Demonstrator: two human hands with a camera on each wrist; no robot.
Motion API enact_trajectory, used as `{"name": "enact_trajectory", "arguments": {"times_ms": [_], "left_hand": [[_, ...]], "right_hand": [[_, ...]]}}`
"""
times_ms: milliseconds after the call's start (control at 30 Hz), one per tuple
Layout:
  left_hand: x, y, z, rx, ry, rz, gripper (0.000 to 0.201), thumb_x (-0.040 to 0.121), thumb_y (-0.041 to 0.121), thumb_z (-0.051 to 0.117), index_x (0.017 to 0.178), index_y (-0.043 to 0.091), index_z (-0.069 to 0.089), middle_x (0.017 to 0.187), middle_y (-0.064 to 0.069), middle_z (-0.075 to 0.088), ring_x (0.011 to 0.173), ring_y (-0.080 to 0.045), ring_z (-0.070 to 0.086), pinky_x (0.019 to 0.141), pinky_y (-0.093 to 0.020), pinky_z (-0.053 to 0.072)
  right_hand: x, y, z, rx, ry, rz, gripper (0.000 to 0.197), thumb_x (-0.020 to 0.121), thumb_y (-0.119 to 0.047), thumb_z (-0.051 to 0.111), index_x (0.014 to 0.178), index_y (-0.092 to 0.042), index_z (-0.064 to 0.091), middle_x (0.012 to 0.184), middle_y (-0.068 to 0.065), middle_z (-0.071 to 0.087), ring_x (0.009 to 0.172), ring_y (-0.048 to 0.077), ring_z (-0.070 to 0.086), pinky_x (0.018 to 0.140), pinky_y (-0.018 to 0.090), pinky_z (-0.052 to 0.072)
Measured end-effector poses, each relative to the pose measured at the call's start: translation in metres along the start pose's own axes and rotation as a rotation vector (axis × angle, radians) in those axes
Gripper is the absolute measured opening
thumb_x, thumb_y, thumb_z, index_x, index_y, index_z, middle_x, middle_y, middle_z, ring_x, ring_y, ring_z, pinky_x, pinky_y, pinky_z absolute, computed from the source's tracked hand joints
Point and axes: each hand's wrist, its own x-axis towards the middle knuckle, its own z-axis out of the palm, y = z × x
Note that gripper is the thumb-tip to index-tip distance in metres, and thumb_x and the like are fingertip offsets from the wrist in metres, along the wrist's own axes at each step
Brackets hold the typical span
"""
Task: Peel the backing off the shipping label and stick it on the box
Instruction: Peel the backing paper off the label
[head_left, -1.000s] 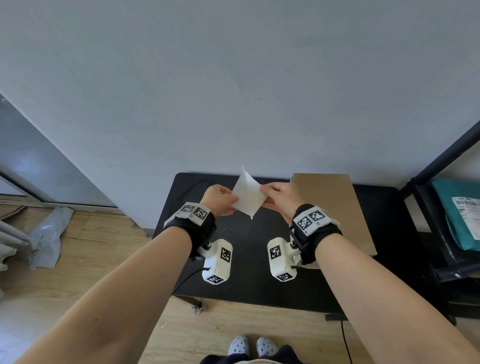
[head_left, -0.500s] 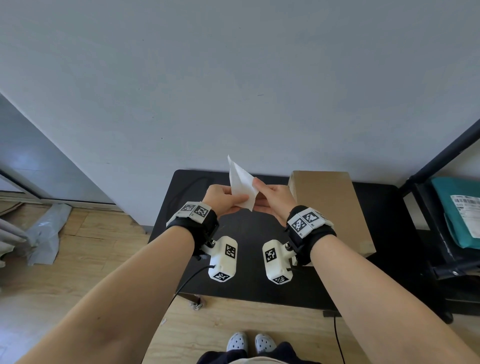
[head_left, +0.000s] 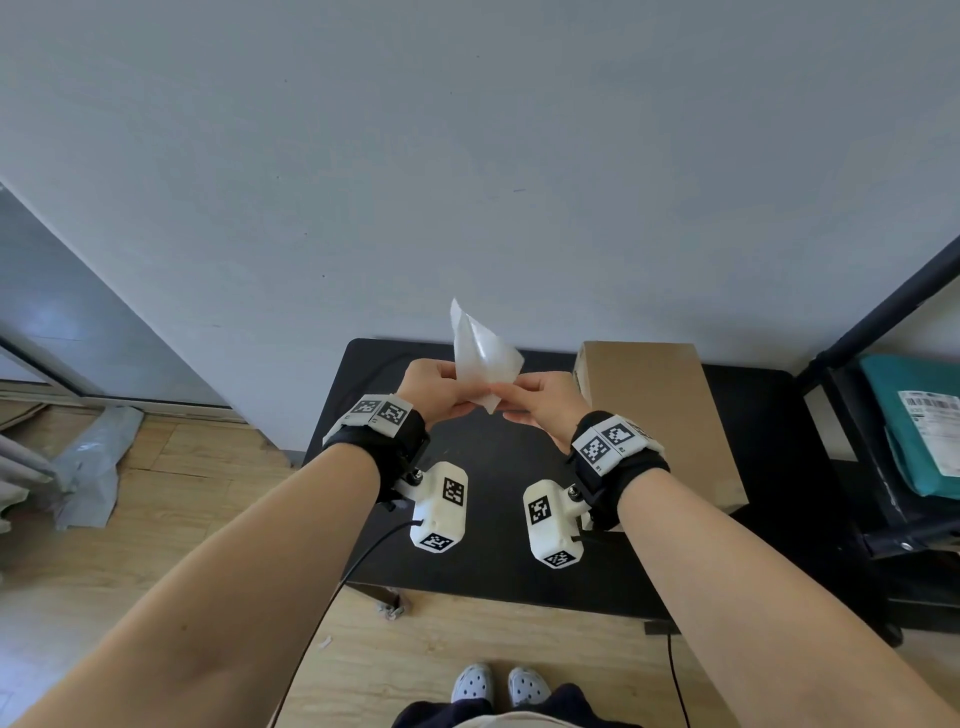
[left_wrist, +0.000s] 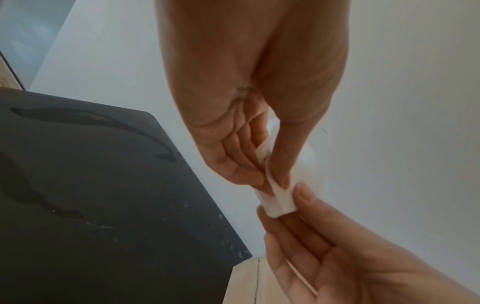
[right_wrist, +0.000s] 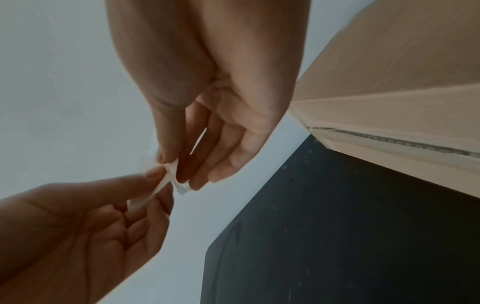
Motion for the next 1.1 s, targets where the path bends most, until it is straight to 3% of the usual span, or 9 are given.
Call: {"name": "enact_trajectory", "arguments": {"times_ms": [133, 300, 433, 600, 800, 1000, 1100], "left_hand": [[0.001, 0.0, -0.003, 0.089, -0.015, -0.021, 0.014, 0.081, 0.002, 0.068, 0.092, -0.006, 0.069, 0.08, -0.011, 0.066, 0.065, -0.008, 0.064, 0.057, -0.013, 0.055], [0.005, -0.006, -0.029, 0.245, 0.02, -0.077, 0.005, 0.079, 0.007, 0.072, 0.076, 0.005, 0.068, 0.084, -0.015, 0.063, 0.075, -0.021, 0.062, 0.068, -0.021, 0.057], [0.004, -0.005, -0.037, 0.109, 0.011, -0.081, 0.01, 0.084, 0.006, 0.066, 0.074, 0.006, 0.064, 0.079, -0.008, 0.062, 0.069, -0.013, 0.062, 0.06, -0.014, 0.057], [0.007, -0.007, -0.032, 0.144, 0.137, -0.011, 0.022, 0.087, 0.008, 0.061, 0.066, 0.008, 0.059, 0.067, -0.006, 0.052, 0.058, -0.011, 0.055, 0.052, -0.013, 0.055], [0.011, -0.015, -0.055, 0.15, 0.302, -0.043, 0.032, 0.087, 0.003, 0.058, 0.056, 0.007, 0.05, 0.064, -0.007, 0.049, 0.062, -0.018, 0.053, 0.043, -0.014, 0.051], [0.012, -0.013, -0.044, 0.109, 0.219, -0.026, 0.029, 0.087, 0.003, 0.06, 0.06, 0.007, 0.05, 0.069, -0.007, 0.052, 0.066, -0.016, 0.055, 0.048, -0.015, 0.054], [0.012, -0.01, -0.034, 0.077, 0.19, -0.006, 0.029, 0.086, 0.003, 0.062, 0.06, 0.007, 0.049, 0.072, -0.009, 0.053, 0.066, -0.015, 0.056, 0.05, -0.016, 0.055]], "right_hand": [[0.002, 0.003, -0.005, -0.028, 0.011, 0.021, 0.03, 0.087, -0.013, 0.062, 0.106, 0.01, 0.063, 0.085, 0.01, 0.068, 0.077, 0.013, 0.066, 0.076, 0.023, 0.056], [0.003, 0.003, -0.027, -0.031, 0.031, 0.059, 0.023, 0.087, -0.011, 0.062, 0.104, 0.006, 0.063, 0.1, 0.017, 0.065, 0.081, 0.015, 0.066, 0.077, 0.022, 0.055], [-0.001, 0.001, -0.034, -0.072, -0.006, 0.093, 0.019, 0.084, -0.007, 0.065, 0.101, 0.001, 0.065, 0.097, 0.01, 0.067, 0.094, 0.023, 0.063, 0.089, 0.032, 0.052], [-0.003, -0.001, -0.028, 0.073, -0.059, 0.087, 0.007, 0.085, -0.009, 0.064, 0.09, -0.005, 0.067, 0.094, 0.009, 0.068, 0.089, 0.019, 0.064, 0.087, 0.029, 0.053], [-0.01, -0.005, -0.049, 0.267, 0.1, 0.058, 0.017, 0.093, -0.016, 0.054, 0.094, -0.002, 0.064, 0.101, 0.015, 0.069, 0.098, 0.027, 0.068, 0.086, 0.032, 0.055], [-0.004, -0.01, -0.023, 0.185, 0.025, 0.192, 0.047, 0.083, -0.042, 0.064, 0.108, -0.003, 0.061, 0.104, 0.014, 0.07, 0.099, 0.024, 0.068, 0.086, 0.036, 0.055], [-0.002, -0.009, -0.007, 0.129, 0.041, 0.18, 0.04, 0.082, -0.037, 0.067, 0.104, -0.004, 0.063, 0.101, 0.013, 0.07, 0.094, 0.024, 0.068, 0.085, 0.037, 0.056]]}}
